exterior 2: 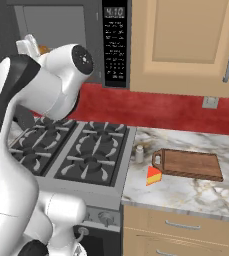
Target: Retrieve the reheated potato from the microwave, then place the potato, cheese, and condiment on the cutting board.
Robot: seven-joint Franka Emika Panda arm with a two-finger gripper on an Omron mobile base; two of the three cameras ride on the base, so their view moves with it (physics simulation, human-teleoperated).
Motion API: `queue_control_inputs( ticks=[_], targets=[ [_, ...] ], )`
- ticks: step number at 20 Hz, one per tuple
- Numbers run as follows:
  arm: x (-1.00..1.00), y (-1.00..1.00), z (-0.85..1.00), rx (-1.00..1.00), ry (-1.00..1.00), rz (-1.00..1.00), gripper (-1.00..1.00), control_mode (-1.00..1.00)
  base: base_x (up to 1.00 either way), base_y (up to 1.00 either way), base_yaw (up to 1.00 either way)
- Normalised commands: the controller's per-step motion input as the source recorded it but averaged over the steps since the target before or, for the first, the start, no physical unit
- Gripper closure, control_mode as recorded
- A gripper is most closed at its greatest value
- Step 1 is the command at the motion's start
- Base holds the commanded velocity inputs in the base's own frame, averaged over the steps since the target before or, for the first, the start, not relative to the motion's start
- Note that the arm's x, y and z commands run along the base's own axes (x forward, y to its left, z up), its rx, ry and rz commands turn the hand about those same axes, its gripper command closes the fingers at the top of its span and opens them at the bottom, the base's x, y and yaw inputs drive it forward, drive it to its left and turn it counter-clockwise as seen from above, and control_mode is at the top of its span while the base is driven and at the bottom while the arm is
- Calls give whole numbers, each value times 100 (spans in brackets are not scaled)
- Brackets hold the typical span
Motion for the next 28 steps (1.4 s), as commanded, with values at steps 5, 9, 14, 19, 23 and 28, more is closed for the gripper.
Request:
queue_control_inputs(
  ticks=[5,9,14,19,23,28],
  targets=[
    [-51,44,2,0,-1,11,-100,-100,0,0,0],
    [-53,49,0,0,-1,7,-100,-100,0,0,0],
    [-46,63,0,0,-2,2,-100,-100,0,0,0],
    [-26,80,0,-3,-2,0,-100,-100,0,0,0],
    [-15,87,0,-9,0,0,-100,-100,0,0,0],
    [-2,90,-1,-11,0,0,-100,-100,0,0,0]
  ],
)
